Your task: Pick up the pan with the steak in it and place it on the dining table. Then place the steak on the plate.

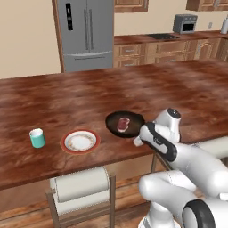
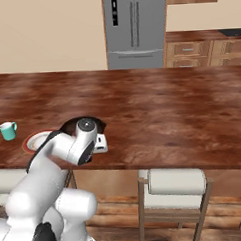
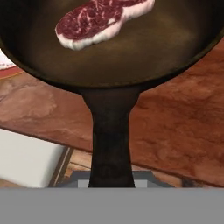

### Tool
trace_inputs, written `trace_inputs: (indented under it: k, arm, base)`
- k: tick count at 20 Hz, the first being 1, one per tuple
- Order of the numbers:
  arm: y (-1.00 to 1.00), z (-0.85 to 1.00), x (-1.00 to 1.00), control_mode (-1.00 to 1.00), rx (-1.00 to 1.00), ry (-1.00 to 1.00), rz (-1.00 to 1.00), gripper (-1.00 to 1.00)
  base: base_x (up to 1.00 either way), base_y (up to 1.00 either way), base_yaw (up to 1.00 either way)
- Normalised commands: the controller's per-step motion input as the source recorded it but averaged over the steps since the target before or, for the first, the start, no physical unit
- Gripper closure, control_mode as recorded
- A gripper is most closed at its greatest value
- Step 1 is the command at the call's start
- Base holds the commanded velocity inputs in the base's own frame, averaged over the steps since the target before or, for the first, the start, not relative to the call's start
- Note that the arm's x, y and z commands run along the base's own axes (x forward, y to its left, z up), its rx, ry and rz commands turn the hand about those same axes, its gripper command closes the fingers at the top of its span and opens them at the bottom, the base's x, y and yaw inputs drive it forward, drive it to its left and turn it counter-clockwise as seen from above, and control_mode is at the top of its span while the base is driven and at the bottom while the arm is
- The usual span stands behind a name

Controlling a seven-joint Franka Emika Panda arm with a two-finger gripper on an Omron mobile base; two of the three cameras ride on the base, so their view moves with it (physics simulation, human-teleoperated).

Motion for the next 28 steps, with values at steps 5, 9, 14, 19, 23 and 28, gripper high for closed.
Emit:
trace_inputs:
  k: [5,9,14,19,23,28]
  arm:
    - [0.00,-0.31,0.41,-1.00,-0.11,0.01,0.01,1.00]
    - [0.06,-0.32,0.54,-1.00,-0.10,0.03,0.00,1.00]
    - [0.10,-0.20,0.23,-1.00,-0.07,0.01,0.01,1.00]
    - [0.00,-0.07,0.07,-1.00,0.00,0.02,0.00,1.00]
    - [0.00,-0.27,0.22,-1.00,0.05,0.06,0.01,1.00]
    - [0.01,-0.06,0.06,-1.00,0.04,0.01,0.01,1.00]
  base:
    - [0.00,0.00,0.00]
    - [0.00,0.00,0.00]
    - [0.00,0.00,0.00]
    - [0.00,0.00,0.00]
    - [0.00,0.00,0.00]
    - [0.00,0.00,0.00]
